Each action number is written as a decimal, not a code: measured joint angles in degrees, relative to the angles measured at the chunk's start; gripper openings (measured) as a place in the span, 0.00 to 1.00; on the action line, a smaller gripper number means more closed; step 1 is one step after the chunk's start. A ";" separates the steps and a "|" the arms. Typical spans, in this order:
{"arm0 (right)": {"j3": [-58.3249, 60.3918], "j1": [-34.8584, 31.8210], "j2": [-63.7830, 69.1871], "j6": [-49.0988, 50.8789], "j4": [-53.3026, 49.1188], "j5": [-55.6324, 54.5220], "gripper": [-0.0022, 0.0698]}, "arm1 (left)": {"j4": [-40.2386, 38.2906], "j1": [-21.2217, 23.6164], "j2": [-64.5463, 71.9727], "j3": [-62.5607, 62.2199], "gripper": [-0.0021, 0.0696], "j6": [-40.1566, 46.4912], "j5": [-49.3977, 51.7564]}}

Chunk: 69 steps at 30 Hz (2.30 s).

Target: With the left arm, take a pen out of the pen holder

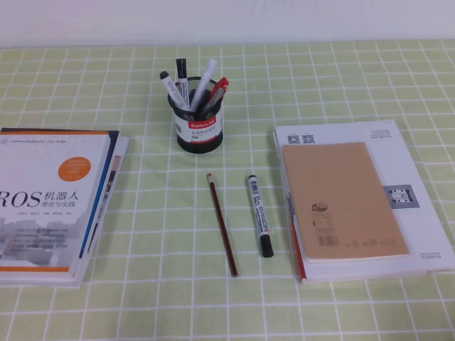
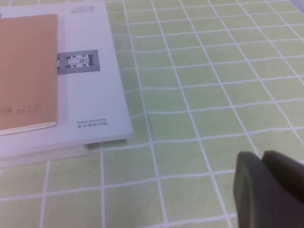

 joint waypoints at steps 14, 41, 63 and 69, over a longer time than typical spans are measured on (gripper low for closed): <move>0.00 0.00 0.00 0.00 0.00 0.00 0.01 | -1.54 0.00 0.00 0.00 0.02 -0.41 -1.12; 0.00 0.00 0.00 0.00 0.00 0.00 0.01 | -3.26 0.00 0.00 0.00 0.02 -0.37 -5.16; 0.00 0.00 0.00 -0.10 0.00 0.00 0.01 | -18.57 0.00 0.00 0.16 0.02 -26.97 -44.62; 0.00 0.00 0.00 -0.10 0.00 0.00 0.01 | -8.14 0.00 -0.11 -1.78 0.02 -27.66 -62.00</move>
